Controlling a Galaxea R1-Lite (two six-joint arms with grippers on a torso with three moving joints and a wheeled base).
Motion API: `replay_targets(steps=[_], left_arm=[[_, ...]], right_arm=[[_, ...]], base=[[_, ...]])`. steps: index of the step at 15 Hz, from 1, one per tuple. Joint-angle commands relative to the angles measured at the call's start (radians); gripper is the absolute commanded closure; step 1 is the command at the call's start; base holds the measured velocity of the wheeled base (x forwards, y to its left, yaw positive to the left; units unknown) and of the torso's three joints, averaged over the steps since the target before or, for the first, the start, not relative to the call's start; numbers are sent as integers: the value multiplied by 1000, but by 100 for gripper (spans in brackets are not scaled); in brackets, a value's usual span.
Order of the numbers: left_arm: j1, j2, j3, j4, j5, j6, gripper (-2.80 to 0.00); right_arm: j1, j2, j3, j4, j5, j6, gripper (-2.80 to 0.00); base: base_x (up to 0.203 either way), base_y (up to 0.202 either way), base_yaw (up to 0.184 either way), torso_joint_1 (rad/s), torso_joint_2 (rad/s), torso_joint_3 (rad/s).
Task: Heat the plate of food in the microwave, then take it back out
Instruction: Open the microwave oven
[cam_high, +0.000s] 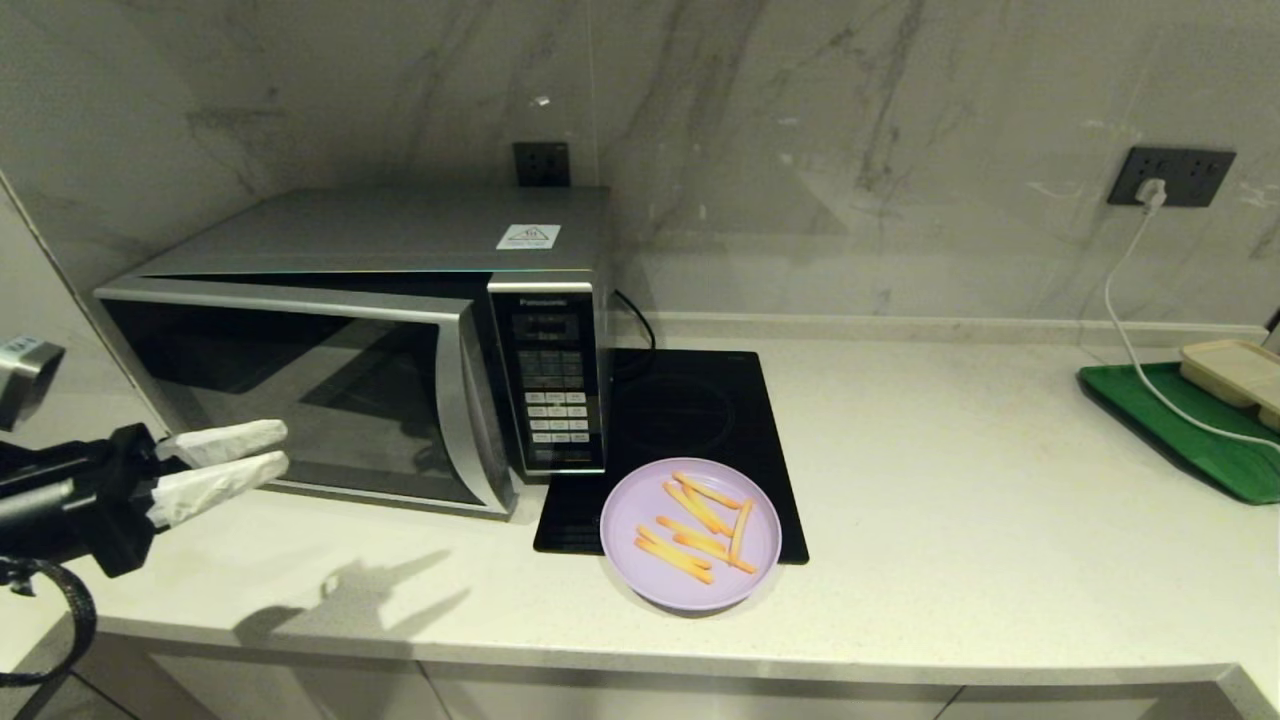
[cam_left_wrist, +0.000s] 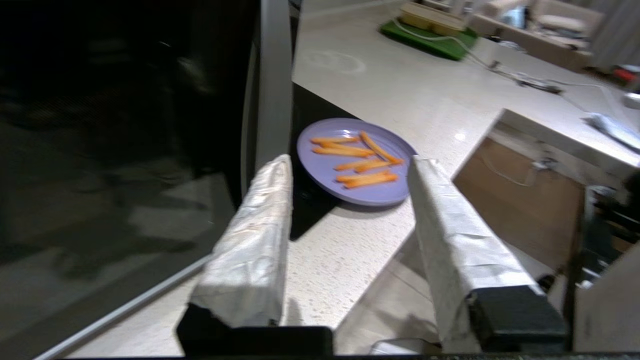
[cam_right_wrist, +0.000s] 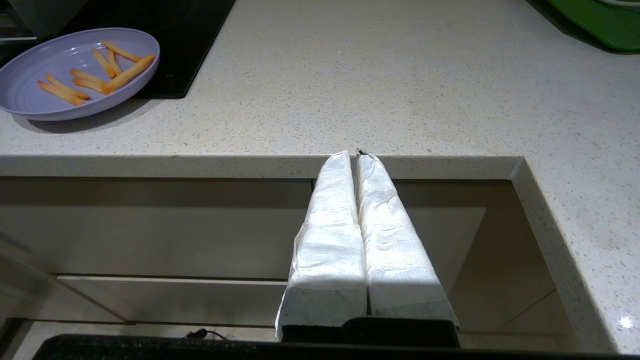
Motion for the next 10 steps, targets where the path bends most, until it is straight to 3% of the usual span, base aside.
replay_targets(steps=[1, 3, 5, 7, 9, 10], left_arm=[[-23, -134, -83, 41, 165, -8, 0], [-172, -153, -267, 212, 513, -6, 0], [-377, -148, -501, 461, 885, 3, 0], [-550, -96, -675, 597, 1202, 27, 0], [-600, 21, -736, 594, 1350, 101, 0], [-610, 59, -738, 522, 1398, 132, 0]], right_arm=[[1, 1, 0, 1, 0, 1, 0], [1, 1, 0, 1, -1, 1, 0], [0, 1, 0, 1, 0, 1, 0], [0, 1, 0, 1, 0, 1, 0], [1, 1, 0, 1, 0, 1, 0], [1, 1, 0, 1, 0, 1, 0]], base=[[0, 0, 0, 0, 0, 0], [0, 0, 0, 0, 0, 0], [0, 0, 0, 0, 0, 0], [0, 0, 0, 0, 0, 0], [0, 0, 0, 0, 0, 0], [0, 0, 0, 0, 0, 0]])
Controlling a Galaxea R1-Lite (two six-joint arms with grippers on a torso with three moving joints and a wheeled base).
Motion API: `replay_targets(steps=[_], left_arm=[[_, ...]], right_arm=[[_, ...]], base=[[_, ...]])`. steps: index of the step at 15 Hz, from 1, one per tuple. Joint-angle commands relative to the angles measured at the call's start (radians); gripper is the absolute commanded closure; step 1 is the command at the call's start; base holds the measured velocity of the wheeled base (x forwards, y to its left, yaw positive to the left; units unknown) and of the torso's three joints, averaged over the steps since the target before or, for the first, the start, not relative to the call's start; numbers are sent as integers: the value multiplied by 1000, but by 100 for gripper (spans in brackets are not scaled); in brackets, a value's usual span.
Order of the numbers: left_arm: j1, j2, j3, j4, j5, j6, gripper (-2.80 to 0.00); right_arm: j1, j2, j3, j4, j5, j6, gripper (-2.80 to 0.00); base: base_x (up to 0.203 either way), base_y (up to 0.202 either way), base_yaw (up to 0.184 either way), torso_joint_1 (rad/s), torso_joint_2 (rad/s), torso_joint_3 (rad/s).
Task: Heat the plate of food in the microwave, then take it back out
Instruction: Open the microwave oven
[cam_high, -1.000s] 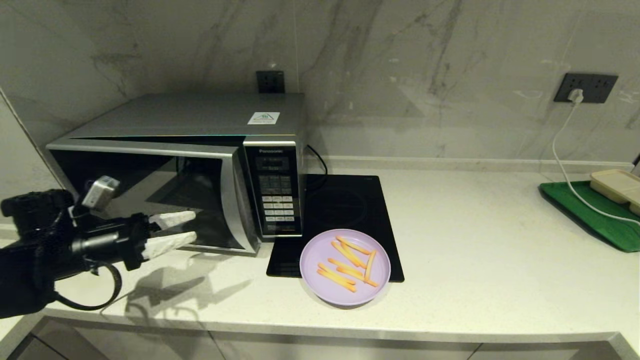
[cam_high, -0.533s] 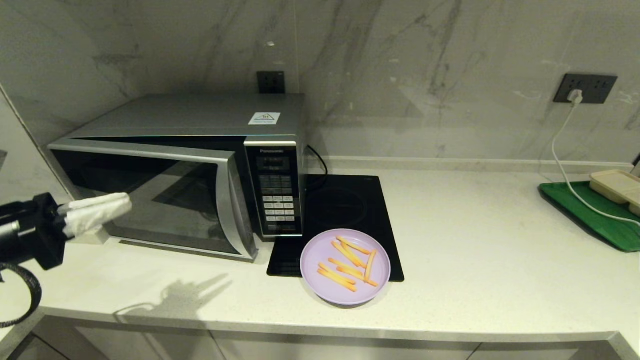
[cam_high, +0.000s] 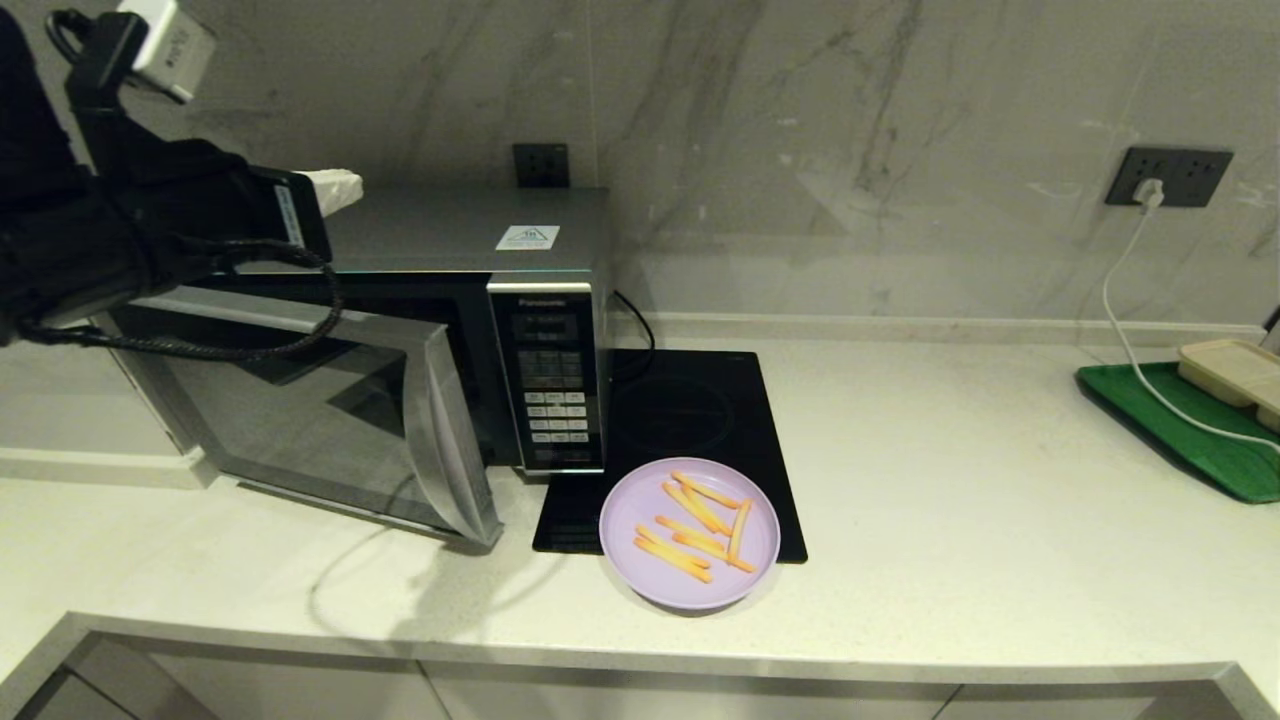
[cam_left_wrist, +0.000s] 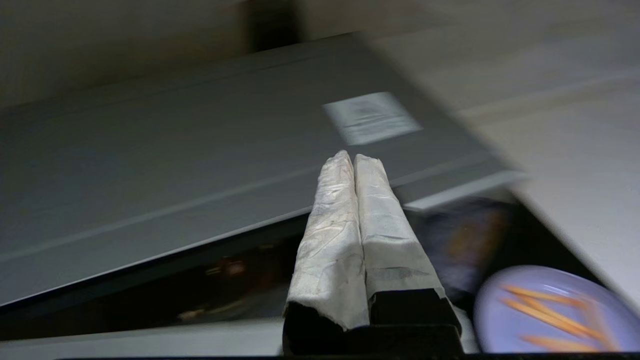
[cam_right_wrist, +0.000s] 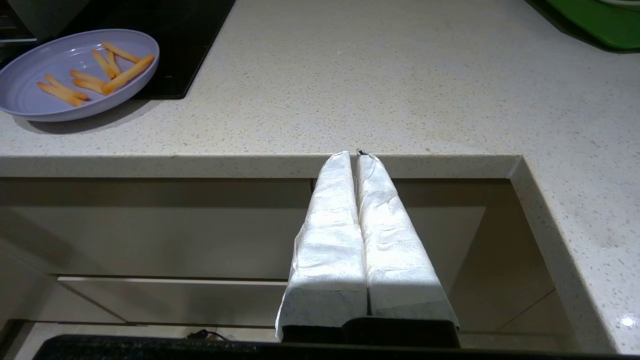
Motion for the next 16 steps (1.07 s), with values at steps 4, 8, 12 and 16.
replay_targets(steps=[4, 8, 12, 16], left_arm=[[-32, 113, -25, -51, 205, 138, 0], [-34, 6, -25, 65, 224, 166, 0], [-44, -143, -28, 227, 224, 171, 0], [-43, -243, -25, 458, 223, 171, 0]], right_arm=[[1, 1, 0, 1, 0, 1, 0], [0, 1, 0, 1, 0, 1, 0], [0, 1, 0, 1, 0, 1, 0], [1, 1, 0, 1, 0, 1, 0]], base=[[0, 0, 0, 0, 0, 0], [0, 0, 0, 0, 0, 0], [0, 0, 0, 0, 0, 0], [0, 0, 0, 0, 0, 0]])
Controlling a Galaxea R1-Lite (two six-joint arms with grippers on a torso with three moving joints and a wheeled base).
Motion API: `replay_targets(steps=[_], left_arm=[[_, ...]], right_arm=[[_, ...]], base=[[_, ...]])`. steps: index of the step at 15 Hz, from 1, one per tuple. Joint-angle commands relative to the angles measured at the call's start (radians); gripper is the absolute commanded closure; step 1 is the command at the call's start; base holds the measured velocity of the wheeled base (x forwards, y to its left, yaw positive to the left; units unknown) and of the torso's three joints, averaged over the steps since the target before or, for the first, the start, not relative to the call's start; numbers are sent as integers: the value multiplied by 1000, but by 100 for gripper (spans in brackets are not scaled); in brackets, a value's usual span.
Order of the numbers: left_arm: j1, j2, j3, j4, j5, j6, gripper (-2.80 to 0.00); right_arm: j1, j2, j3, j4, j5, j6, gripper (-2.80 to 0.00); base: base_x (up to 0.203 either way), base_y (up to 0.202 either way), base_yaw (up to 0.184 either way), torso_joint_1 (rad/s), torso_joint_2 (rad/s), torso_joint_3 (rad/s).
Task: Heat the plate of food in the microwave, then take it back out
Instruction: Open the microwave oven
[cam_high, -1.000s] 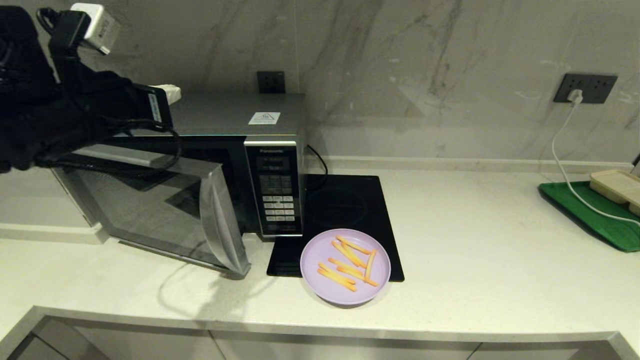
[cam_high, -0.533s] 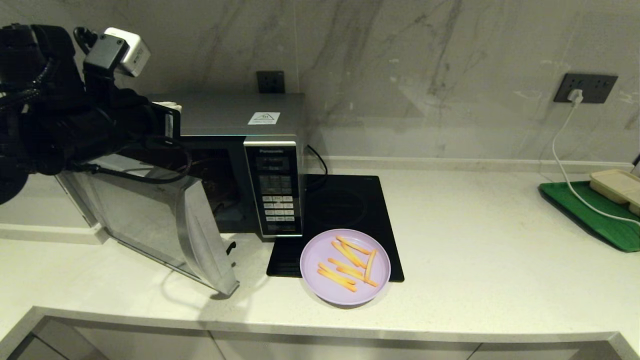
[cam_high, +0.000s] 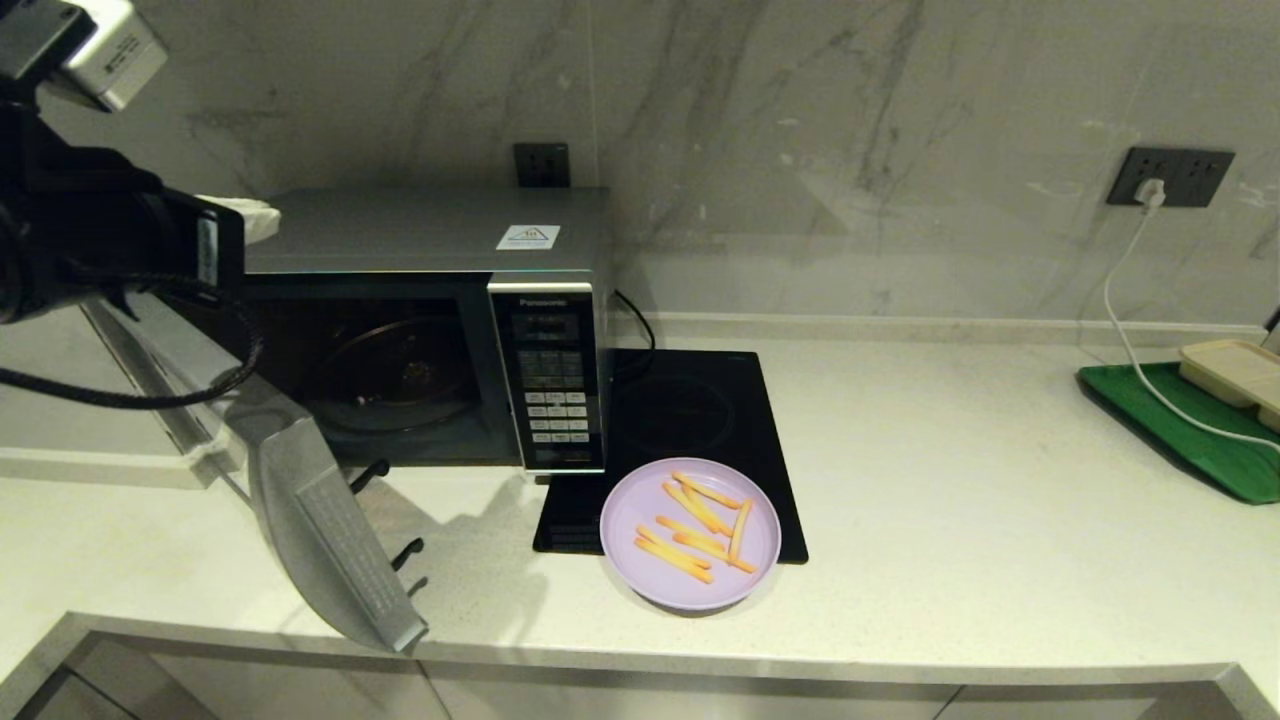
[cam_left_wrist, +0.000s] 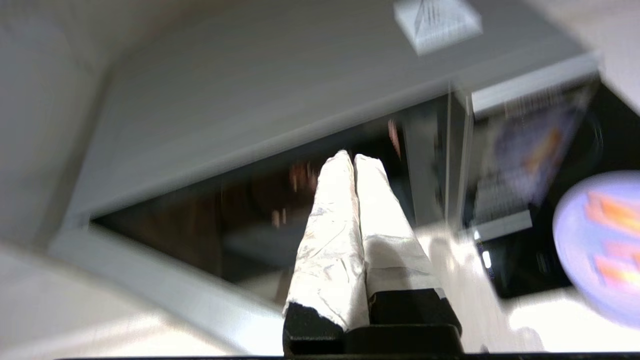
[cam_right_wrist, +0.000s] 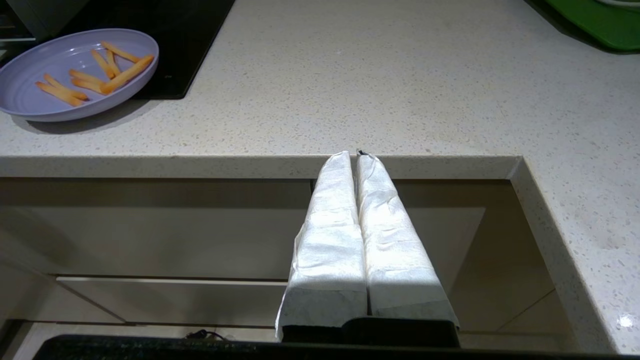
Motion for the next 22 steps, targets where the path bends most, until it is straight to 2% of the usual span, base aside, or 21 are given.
replay_targets(steps=[1, 4, 10, 11, 14, 16, 18, 22], left_arm=[[0, -69, 1, 124, -3, 2, 0], [0, -70, 25, 190, -5, 2, 0], [4, -97, 80, 220, 3, -4, 0], [12, -101, 88, 218, 7, -7, 0], [99, -110, 123, 199, 19, -16, 0], [109, -144, 161, 162, 11, -18, 0], [113, -159, 233, 28, -49, -25, 0], [155, -157, 465, -425, -227, -107, 0]], right_arm=[[1, 1, 0, 1, 1, 0, 0], [0, 1, 0, 1, 0, 0, 0], [0, 1, 0, 1, 1, 0, 0], [0, 1, 0, 1, 0, 0, 0], [0, 1, 0, 1, 0, 0, 0], [2, 1, 0, 1, 0, 0, 0], [1, 1, 0, 1, 0, 0, 0], [2, 1, 0, 1, 0, 0, 0]], base=[[0, 0, 0, 0, 0, 0], [0, 0, 0, 0, 0, 0], [0, 0, 0, 0, 0, 0], [0, 0, 0, 0, 0, 0], [0, 0, 0, 0, 0, 0], [0, 0, 0, 0, 0, 0], [0, 0, 0, 0, 0, 0], [0, 0, 0, 0, 0, 0]])
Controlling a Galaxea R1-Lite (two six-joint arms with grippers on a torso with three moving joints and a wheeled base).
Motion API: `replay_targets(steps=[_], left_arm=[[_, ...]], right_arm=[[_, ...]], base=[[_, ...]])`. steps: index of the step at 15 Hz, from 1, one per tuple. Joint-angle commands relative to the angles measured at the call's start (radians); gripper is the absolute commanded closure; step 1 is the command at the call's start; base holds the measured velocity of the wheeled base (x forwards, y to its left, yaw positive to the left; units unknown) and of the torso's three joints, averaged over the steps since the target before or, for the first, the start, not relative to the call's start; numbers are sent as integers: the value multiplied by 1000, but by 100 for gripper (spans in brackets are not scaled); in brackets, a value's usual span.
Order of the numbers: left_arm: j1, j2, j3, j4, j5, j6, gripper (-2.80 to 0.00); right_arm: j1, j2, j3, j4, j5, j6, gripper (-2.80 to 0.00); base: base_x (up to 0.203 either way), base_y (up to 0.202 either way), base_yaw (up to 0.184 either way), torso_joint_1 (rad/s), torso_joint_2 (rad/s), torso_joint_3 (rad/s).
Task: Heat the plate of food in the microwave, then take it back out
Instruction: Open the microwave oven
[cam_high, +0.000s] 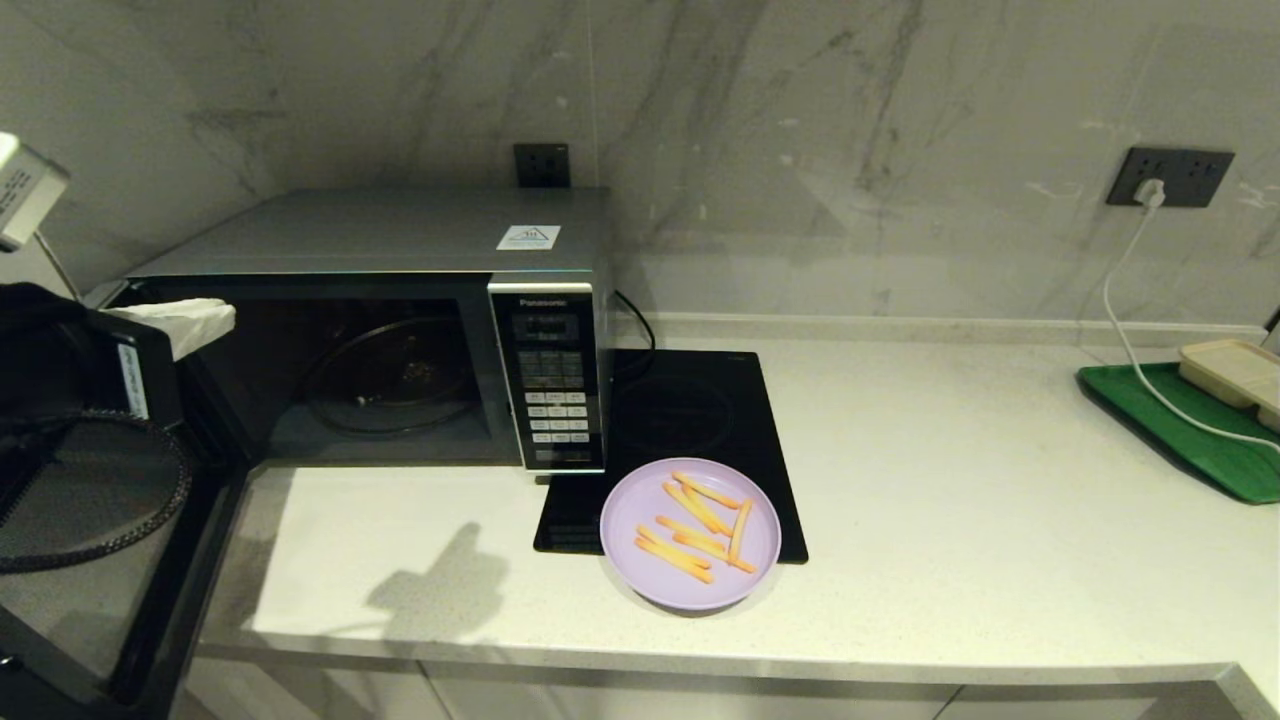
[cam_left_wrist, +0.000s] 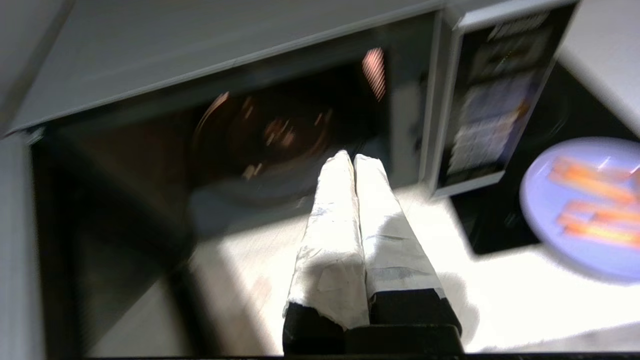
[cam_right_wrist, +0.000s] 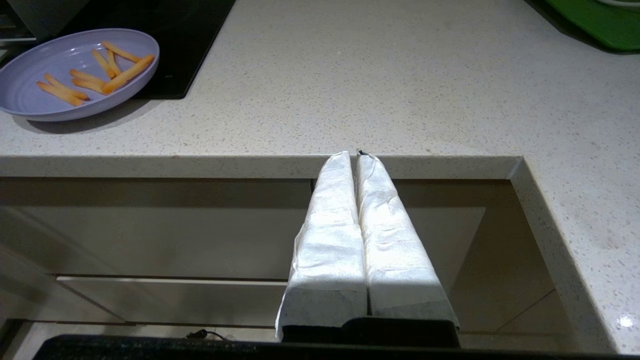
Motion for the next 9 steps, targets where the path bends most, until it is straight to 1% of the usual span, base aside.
replay_targets(steps=[1, 2, 3, 5, 7, 9], left_arm=[[37, 7, 141, -273, -98, -49, 0], [79, 13, 183, -327, -147, -66, 0], [130, 22, 219, -361, -178, -71, 0], [205, 29, 276, -405, -199, -71, 0], [253, 31, 302, -428, -218, -75, 0], [308, 45, 324, -431, -268, -73, 0]], right_arm=[[1, 1, 0, 1, -1, 1, 0], [0, 1, 0, 1, -2, 1, 0], [1, 1, 0, 1, 0, 1, 0], [1, 1, 0, 1, -1, 1, 0], [0, 1, 0, 1, 0, 1, 0], [0, 1, 0, 1, -1, 1, 0]], base=[[0, 0, 0, 0, 0, 0], [0, 0, 0, 0, 0, 0], [0, 0, 0, 0, 0, 0], [0, 0, 0, 0, 0, 0], [0, 0, 0, 0, 0, 0], [0, 0, 0, 0, 0, 0]])
